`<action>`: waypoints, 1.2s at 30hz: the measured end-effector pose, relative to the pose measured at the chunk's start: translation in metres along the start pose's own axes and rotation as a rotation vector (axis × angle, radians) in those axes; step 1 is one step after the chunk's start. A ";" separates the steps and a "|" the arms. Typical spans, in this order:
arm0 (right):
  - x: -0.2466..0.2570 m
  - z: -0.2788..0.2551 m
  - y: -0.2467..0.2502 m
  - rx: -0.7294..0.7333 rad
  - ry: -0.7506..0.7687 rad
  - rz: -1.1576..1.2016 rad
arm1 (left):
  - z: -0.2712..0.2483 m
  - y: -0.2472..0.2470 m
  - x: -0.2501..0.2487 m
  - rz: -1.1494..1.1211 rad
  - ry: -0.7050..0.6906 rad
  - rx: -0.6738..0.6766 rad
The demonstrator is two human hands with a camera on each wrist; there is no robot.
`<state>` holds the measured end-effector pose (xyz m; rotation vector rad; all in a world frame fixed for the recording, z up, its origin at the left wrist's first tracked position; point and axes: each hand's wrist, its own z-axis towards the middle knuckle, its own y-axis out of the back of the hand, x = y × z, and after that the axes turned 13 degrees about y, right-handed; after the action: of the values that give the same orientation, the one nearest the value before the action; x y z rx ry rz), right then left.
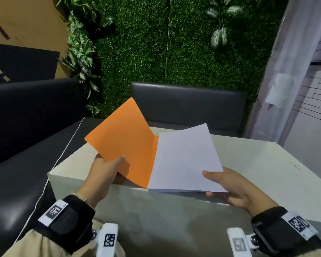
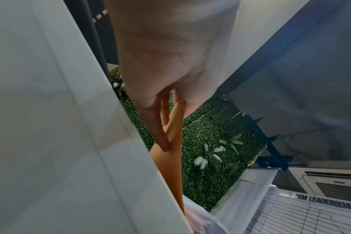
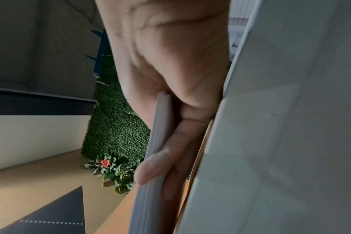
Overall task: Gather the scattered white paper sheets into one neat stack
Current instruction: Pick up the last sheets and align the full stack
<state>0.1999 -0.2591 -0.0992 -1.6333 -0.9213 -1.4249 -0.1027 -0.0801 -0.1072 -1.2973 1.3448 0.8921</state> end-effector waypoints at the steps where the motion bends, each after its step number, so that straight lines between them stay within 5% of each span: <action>1: 0.002 0.001 0.001 0.000 -0.022 0.009 | 0.001 -0.002 -0.003 0.011 0.008 0.034; 25: 0.017 0.007 -0.012 -0.073 -0.033 -0.197 | -0.013 -0.030 0.010 0.336 -0.138 0.349; 32: 0.012 0.015 -0.011 -0.160 0.187 -0.755 | -0.015 -0.032 0.012 0.414 -0.204 0.380; 36: 0.007 0.020 -0.008 -0.144 0.193 -0.701 | -0.014 -0.031 0.009 0.455 -0.189 0.393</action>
<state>0.2023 -0.2372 -0.0930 -1.2830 -1.3777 -2.1144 -0.0741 -0.1005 -0.1090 -0.5992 1.5941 0.9640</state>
